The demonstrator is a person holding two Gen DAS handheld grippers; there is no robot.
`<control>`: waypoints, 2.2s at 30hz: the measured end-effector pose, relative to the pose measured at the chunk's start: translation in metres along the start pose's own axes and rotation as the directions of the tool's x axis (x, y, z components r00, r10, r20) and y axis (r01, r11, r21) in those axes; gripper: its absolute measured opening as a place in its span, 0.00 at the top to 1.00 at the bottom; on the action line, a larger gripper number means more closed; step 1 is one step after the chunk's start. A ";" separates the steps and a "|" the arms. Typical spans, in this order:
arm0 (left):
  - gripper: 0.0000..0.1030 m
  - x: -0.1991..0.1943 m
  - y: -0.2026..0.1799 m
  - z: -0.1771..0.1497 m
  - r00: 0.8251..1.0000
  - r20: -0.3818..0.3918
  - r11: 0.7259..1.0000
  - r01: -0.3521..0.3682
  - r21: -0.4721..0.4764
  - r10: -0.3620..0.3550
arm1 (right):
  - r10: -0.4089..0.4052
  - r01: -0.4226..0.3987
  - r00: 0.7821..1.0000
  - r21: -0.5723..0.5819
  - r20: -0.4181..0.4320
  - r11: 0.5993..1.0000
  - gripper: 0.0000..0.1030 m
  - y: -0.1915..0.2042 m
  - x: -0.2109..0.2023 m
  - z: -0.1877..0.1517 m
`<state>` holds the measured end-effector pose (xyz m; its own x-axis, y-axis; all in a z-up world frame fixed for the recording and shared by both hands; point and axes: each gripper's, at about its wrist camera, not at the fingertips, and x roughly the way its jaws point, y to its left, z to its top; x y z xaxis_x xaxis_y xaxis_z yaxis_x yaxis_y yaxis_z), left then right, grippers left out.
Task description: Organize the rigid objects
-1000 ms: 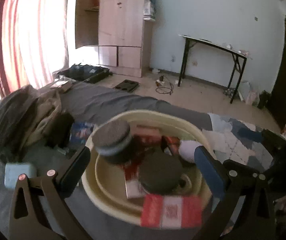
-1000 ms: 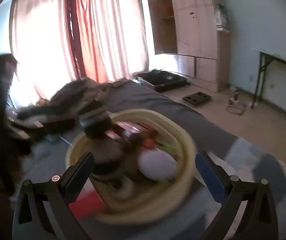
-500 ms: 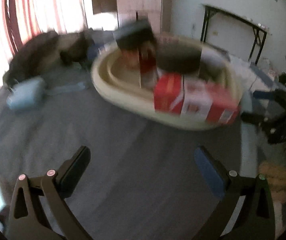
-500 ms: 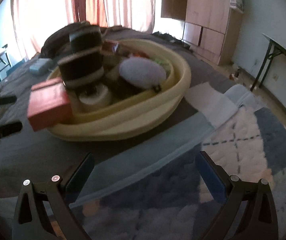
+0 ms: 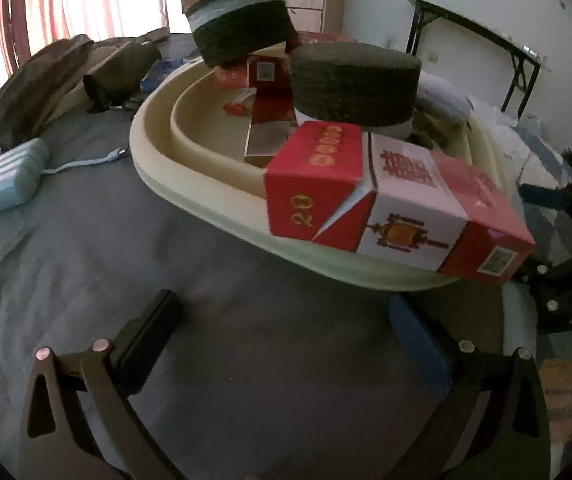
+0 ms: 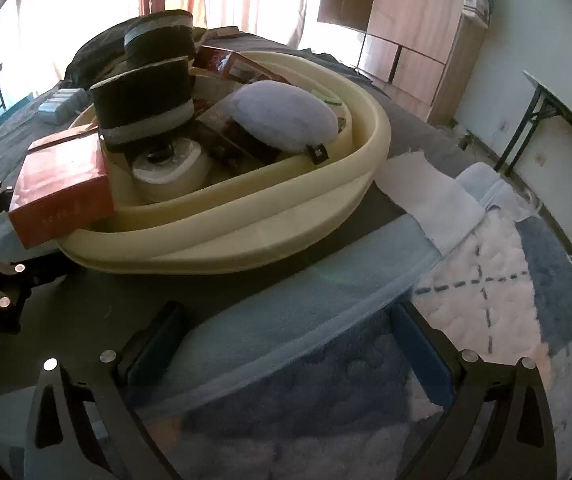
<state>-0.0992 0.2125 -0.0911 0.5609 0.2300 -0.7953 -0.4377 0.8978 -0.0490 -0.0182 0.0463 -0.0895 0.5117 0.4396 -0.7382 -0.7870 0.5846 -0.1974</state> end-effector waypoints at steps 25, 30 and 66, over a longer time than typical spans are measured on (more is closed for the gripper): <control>0.00 -0.001 -0.003 -0.002 1.000 -0.003 1.000 -0.018 0.013 0.018 | -0.007 0.007 1.000 -0.004 0.002 1.000 0.00 0.000 0.001 0.000; 0.00 -0.001 -0.003 -0.002 1.000 -0.003 1.000 -0.018 0.013 0.018 | -0.006 0.006 1.000 -0.003 0.002 1.000 0.00 0.001 0.002 0.000; 0.00 -0.001 -0.003 -0.002 1.000 -0.003 1.000 -0.018 0.013 0.018 | -0.007 0.007 1.000 -0.004 0.002 1.000 0.00 0.001 0.002 0.000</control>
<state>-0.0995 0.2089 -0.0914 0.5510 0.2447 -0.7978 -0.4384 0.8984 -0.0272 -0.0185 0.0477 -0.0910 0.5177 0.4371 -0.7355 -0.7847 0.5851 -0.2046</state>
